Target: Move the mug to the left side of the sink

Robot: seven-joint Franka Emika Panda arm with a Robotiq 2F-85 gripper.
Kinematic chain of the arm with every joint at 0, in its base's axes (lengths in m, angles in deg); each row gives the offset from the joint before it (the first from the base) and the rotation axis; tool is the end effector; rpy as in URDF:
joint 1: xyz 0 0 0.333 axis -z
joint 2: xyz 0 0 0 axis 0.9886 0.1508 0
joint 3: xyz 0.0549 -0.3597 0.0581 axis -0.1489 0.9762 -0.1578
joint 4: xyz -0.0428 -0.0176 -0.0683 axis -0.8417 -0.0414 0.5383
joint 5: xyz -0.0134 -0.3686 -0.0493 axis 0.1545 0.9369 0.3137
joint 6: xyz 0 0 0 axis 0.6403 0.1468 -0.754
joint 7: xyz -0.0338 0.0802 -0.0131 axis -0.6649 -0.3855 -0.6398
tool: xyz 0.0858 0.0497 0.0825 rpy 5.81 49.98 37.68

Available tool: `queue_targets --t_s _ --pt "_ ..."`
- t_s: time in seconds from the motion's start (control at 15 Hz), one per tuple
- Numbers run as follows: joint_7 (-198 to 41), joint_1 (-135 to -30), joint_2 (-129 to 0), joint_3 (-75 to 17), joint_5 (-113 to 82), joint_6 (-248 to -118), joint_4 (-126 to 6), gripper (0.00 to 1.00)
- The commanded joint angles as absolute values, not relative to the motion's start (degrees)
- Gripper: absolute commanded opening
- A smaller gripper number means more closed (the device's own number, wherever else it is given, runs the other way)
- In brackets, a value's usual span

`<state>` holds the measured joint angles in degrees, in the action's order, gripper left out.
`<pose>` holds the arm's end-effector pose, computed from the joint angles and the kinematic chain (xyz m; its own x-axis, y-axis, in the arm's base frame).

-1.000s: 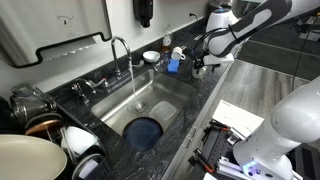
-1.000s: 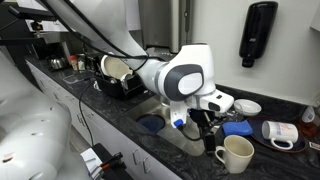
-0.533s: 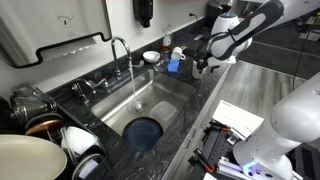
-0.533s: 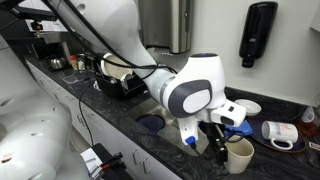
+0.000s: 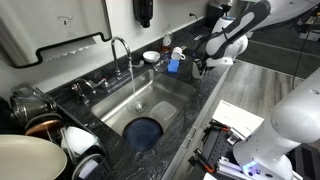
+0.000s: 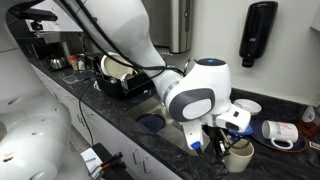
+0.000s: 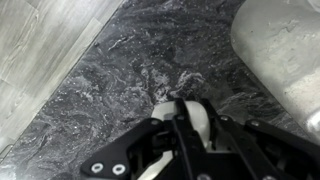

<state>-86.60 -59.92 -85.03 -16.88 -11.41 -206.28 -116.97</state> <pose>0.3536 -0.2669 0.3457 0.6970 -0.6838 0.2159 -0.7000 -0.7141 -0.0019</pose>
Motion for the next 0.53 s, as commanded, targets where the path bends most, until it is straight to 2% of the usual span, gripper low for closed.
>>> queue_targets --t_s 0.0,0.47 --pt "-83.7 -61.3 -82.2 -16.4 -14.6 -207.8 -115.6 0.02" --pt "-87.2 -61.4 -86.6 -17.5 -7.3 -203.2 -115.5 0.04"
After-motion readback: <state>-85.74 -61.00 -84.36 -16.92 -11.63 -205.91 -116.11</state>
